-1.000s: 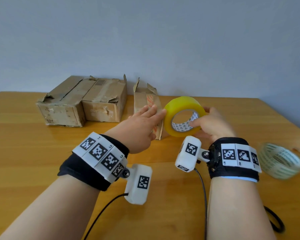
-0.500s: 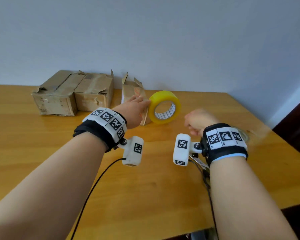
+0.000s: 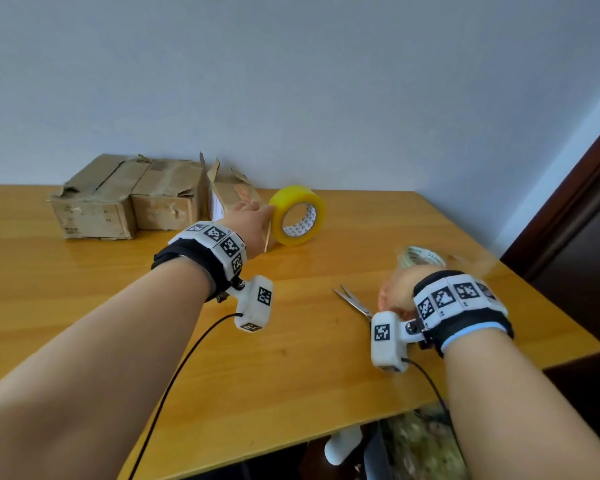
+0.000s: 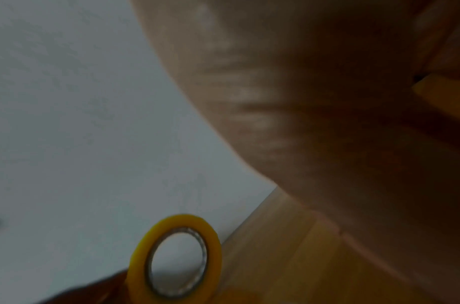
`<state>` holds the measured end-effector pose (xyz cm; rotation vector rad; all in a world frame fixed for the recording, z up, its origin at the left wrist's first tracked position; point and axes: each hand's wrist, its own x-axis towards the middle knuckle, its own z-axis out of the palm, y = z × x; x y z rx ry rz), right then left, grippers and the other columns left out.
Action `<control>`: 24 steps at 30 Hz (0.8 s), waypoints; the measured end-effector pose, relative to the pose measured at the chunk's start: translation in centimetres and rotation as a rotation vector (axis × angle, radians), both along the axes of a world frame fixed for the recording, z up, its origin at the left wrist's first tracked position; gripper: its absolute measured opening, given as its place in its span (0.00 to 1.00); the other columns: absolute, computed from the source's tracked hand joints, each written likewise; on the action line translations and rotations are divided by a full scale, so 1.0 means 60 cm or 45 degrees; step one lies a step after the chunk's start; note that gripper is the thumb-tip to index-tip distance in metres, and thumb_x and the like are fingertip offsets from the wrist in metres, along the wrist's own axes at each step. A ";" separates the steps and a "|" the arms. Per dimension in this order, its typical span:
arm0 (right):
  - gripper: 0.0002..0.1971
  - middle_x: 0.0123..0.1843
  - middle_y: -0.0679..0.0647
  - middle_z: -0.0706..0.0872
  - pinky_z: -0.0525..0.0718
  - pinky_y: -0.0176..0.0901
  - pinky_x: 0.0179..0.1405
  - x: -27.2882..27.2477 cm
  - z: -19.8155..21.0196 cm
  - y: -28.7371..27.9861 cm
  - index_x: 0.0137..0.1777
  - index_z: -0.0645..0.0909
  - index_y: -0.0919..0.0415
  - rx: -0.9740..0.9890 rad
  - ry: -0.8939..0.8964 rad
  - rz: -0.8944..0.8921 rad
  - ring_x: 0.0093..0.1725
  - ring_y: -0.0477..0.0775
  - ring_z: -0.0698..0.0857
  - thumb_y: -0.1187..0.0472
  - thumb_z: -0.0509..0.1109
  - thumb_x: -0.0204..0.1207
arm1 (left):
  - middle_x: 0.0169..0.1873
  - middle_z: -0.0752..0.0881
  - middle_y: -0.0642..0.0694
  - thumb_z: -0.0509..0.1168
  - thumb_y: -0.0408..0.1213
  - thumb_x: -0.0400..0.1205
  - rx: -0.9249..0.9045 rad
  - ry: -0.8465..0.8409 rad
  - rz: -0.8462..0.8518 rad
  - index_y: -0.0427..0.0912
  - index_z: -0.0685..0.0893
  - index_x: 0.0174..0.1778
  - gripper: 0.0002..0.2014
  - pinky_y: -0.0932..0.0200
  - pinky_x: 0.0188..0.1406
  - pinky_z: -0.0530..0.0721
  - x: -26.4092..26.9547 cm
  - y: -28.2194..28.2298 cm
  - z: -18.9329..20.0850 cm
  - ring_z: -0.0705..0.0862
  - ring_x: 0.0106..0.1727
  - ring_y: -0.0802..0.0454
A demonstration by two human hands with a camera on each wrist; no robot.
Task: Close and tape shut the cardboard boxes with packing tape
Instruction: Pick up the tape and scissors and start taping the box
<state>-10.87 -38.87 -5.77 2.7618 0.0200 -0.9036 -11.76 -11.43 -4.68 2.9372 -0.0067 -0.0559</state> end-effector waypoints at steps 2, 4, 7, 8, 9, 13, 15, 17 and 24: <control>0.15 0.54 0.51 0.91 0.90 0.53 0.58 0.001 -0.021 0.011 0.62 0.89 0.56 -0.059 -0.019 0.125 0.54 0.55 0.89 0.55 0.76 0.77 | 0.86 0.56 0.41 0.59 0.29 0.83 -0.022 0.010 0.002 0.49 0.48 0.88 0.39 0.46 0.85 0.56 -0.002 -0.002 0.008 0.52 0.87 0.42; 0.17 0.54 0.50 0.91 0.91 0.52 0.53 0.001 -0.026 0.024 0.61 0.89 0.54 -0.121 -0.089 0.236 0.52 0.54 0.90 0.52 0.79 0.73 | 0.84 0.62 0.39 0.58 0.29 0.84 -0.081 -0.007 0.042 0.48 0.47 0.88 0.39 0.44 0.79 0.65 -0.004 -0.004 0.014 0.60 0.85 0.40; 0.18 0.60 0.54 0.90 0.90 0.53 0.60 0.001 -0.011 0.038 0.64 0.87 0.58 -0.067 -0.037 0.176 0.58 0.57 0.89 0.55 0.79 0.76 | 0.78 0.72 0.39 0.57 0.31 0.83 -0.133 -0.033 0.108 0.48 0.54 0.86 0.34 0.40 0.71 0.75 0.002 0.001 0.017 0.66 0.80 0.39; 0.18 0.62 0.55 0.89 0.89 0.53 0.63 0.003 -0.010 0.040 0.65 0.86 0.59 -0.064 -0.012 0.142 0.60 0.57 0.89 0.55 0.78 0.77 | 0.77 0.72 0.40 0.57 0.32 0.83 -0.120 -0.033 0.099 0.48 0.59 0.85 0.32 0.40 0.72 0.74 0.007 0.005 0.016 0.65 0.80 0.39; 0.18 0.62 0.55 0.89 0.89 0.54 0.64 0.008 -0.012 0.037 0.66 0.85 0.59 -0.064 0.003 0.137 0.61 0.58 0.89 0.55 0.76 0.79 | 0.77 0.73 0.41 0.57 0.32 0.83 -0.099 -0.028 0.081 0.48 0.63 0.83 0.30 0.41 0.73 0.73 0.012 0.008 0.016 0.64 0.80 0.39; 0.16 0.61 0.56 0.90 0.89 0.54 0.64 0.009 -0.011 0.039 0.66 0.86 0.60 -0.034 0.049 0.124 0.61 0.58 0.90 0.54 0.74 0.81 | 0.75 0.72 0.45 0.58 0.35 0.84 -0.002 -0.067 0.042 0.50 0.72 0.79 0.25 0.43 0.71 0.74 0.026 0.016 0.018 0.66 0.77 0.40; 0.14 0.57 0.55 0.91 0.89 0.50 0.60 0.010 -0.008 0.050 0.60 0.87 0.61 -0.040 0.049 0.170 0.57 0.58 0.90 0.53 0.75 0.81 | 0.75 0.71 0.48 0.60 0.34 0.83 0.006 -0.090 0.039 0.54 0.72 0.78 0.26 0.42 0.69 0.77 0.029 0.024 0.017 0.65 0.76 0.42; 0.12 0.45 0.53 0.88 0.87 0.46 0.49 0.011 -0.008 0.065 0.46 0.85 0.61 -0.072 0.014 0.243 0.44 0.56 0.87 0.52 0.74 0.81 | 0.74 0.71 0.50 0.59 0.34 0.84 -0.002 -0.104 0.030 0.58 0.72 0.78 0.26 0.44 0.65 0.79 0.030 0.031 0.014 0.65 0.75 0.43; 0.07 0.38 0.56 0.84 0.81 0.45 0.36 0.014 0.021 0.071 0.49 0.85 0.64 0.276 -0.047 -0.034 0.35 0.57 0.81 0.61 0.74 0.76 | 0.74 0.71 0.51 0.57 0.32 0.84 -0.036 -0.106 0.012 0.60 0.71 0.78 0.27 0.41 0.65 0.79 0.028 0.043 0.011 0.66 0.72 0.44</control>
